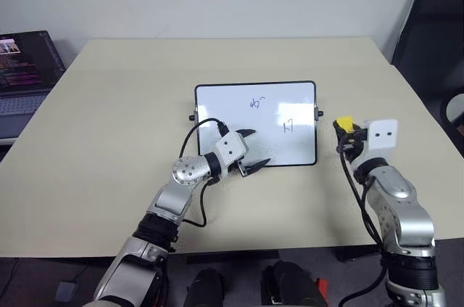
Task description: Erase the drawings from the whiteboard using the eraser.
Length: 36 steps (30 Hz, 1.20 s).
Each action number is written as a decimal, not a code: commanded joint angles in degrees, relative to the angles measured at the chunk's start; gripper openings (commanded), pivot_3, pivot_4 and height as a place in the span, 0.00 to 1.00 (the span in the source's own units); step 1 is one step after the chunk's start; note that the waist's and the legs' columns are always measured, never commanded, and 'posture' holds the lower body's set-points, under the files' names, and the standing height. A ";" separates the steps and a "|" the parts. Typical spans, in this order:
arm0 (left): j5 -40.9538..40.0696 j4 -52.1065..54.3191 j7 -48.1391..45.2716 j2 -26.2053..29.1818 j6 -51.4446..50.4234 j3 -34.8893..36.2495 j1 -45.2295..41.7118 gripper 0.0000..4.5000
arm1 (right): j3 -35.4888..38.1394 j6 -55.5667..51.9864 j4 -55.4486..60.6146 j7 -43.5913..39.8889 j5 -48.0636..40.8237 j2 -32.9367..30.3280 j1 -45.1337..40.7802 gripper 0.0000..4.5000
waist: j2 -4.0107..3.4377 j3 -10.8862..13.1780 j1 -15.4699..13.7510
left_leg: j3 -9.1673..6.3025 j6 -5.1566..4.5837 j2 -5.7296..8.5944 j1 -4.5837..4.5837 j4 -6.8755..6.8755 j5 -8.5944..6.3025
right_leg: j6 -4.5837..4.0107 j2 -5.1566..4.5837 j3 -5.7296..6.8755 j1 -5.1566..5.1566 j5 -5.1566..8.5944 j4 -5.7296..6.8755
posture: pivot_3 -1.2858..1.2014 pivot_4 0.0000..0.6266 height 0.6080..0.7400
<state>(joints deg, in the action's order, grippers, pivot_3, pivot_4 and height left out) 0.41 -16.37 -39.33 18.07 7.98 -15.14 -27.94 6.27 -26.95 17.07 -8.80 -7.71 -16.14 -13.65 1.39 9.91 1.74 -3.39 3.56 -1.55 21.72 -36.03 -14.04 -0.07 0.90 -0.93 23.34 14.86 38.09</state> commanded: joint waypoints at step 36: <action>2.24 1.10 3.75 0.52 3.87 3.02 -1.03 1.00 | -12.50 2.28 -9.18 -7.46 6.90 1.96 1.67 0.24 | 0.14 -0.06 0.14 | 0.33 -0.18 -0.01 -0.83 -0.13 0.14 | 0.00 0.00 -0.14 -0.23 -0.08 0.75 | 0.52 0.24 1.00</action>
<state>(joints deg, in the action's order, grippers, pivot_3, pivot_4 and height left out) 2.79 -18.28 -35.65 18.15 11.72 -13.19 -28.83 -6.77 -22.02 8.86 -16.08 -0.92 -13.49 -12.78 1.53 9.85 1.88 -3.06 3.38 -1.55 20.88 -36.16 -13.90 -0.07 0.90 -1.06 23.11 14.78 38.84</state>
